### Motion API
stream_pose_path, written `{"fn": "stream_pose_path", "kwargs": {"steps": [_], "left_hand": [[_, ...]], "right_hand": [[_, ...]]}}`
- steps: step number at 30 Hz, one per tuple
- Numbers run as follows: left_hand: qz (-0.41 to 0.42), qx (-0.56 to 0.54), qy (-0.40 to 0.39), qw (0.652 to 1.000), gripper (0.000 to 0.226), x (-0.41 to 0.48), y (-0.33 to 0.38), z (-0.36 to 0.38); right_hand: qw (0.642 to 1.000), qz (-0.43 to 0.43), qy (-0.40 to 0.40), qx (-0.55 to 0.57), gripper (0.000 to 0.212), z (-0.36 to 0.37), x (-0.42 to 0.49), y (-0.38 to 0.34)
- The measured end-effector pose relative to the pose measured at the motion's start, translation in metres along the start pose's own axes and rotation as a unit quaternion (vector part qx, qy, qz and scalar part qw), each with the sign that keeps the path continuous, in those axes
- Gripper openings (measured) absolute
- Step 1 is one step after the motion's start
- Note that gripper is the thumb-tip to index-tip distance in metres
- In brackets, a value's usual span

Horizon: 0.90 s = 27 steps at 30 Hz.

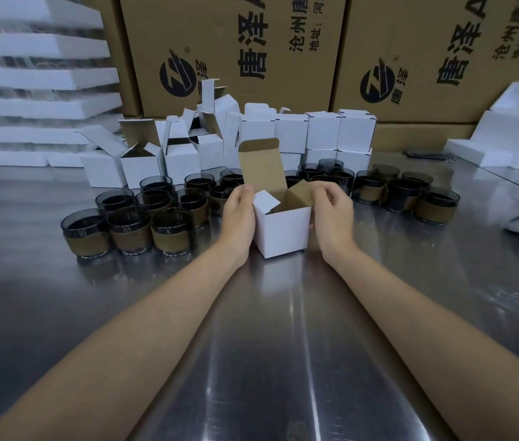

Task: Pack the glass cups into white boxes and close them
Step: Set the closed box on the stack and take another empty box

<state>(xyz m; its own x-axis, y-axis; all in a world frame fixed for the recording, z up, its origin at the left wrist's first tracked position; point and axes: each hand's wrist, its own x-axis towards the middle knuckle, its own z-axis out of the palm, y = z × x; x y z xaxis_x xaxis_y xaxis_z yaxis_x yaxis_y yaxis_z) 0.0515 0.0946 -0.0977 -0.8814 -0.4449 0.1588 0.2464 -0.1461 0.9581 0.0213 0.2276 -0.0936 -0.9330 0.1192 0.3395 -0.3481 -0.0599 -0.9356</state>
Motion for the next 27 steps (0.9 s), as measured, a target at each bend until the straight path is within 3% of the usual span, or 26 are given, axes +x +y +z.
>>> {"fn": "stream_pose_path", "kwargs": {"steps": [4, 7, 11, 15, 18, 20, 24, 27], "left_hand": [[0.015, 0.015, 0.017, 1.000, 0.014, 0.002, -0.002, 0.000], [0.097, 0.090, 0.052, 0.990, 0.016, -0.001, 0.000, -0.002], [0.159, 0.107, 0.028, 0.981, 0.022, -0.003, 0.002, -0.002], [0.114, 0.085, 0.036, 0.989, 0.025, -0.002, 0.002, -0.005], [0.031, 0.050, 0.016, 0.998, 0.026, -0.001, 0.005, -0.007], [0.011, 0.063, -0.017, 0.998, 0.039, -0.002, 0.005, -0.008], [0.006, 0.055, -0.087, 0.995, 0.090, -0.003, 0.007, -0.010], [0.029, 0.089, -0.108, 0.990, 0.091, -0.009, 0.007, -0.007]], "right_hand": [[0.999, 0.023, -0.014, -0.021, 0.031, -0.001, -0.002, -0.002], [0.996, 0.019, -0.051, -0.068, 0.031, -0.003, -0.003, -0.003], [0.984, -0.030, -0.123, -0.129, 0.030, -0.006, -0.004, -0.002], [0.951, -0.031, -0.247, -0.182, 0.065, -0.010, -0.005, 0.001], [0.941, -0.062, -0.253, -0.215, 0.085, -0.010, -0.005, 0.005], [0.943, -0.084, -0.229, -0.227, 0.096, -0.007, -0.005, 0.006], [0.940, -0.102, -0.211, -0.247, 0.105, -0.006, -0.004, 0.009], [0.942, -0.102, -0.203, -0.248, 0.104, -0.007, -0.003, 0.011]]}}
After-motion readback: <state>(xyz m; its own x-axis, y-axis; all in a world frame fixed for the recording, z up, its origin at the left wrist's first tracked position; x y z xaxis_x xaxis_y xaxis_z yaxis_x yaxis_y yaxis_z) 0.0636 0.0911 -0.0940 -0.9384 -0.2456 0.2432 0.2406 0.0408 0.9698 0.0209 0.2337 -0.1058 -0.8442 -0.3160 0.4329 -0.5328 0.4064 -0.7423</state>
